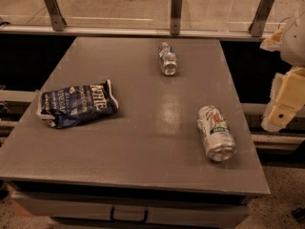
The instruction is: Place 7up can upright
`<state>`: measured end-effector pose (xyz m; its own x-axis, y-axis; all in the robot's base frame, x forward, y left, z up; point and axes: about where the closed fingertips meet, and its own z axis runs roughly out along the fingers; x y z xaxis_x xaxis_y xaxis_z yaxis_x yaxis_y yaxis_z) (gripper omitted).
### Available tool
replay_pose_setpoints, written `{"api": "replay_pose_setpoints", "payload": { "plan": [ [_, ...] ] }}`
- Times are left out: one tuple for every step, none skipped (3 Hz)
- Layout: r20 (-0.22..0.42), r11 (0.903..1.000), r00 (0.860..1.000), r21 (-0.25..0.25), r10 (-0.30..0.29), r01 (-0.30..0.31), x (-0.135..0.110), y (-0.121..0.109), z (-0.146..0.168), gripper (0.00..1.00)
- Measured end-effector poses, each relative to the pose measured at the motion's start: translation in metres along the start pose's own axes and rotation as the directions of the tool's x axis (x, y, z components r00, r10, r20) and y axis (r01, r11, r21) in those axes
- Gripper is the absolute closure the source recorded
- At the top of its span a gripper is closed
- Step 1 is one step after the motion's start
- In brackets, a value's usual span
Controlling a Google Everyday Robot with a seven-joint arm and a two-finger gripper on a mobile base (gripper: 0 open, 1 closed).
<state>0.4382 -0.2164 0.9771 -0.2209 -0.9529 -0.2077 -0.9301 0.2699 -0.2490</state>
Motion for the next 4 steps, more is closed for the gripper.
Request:
{"api": "replay_pose_setpoints", "payload": {
  "plan": [
    [0.003,1.0000,1.000,0.003,0.000,0.000,-0.001,0.000,0.000,0.00],
    [0.020,0.9979,0.998,-0.009,0.064,-0.064,-0.018,0.001,0.017,0.00],
    [0.022,0.9876,0.987,-0.017,0.157,-0.156,-0.052,0.002,0.051,0.00],
    [-0.010,0.9646,0.965,-0.007,0.264,-0.264,-0.073,-0.002,0.081,0.00]
  ]
}}
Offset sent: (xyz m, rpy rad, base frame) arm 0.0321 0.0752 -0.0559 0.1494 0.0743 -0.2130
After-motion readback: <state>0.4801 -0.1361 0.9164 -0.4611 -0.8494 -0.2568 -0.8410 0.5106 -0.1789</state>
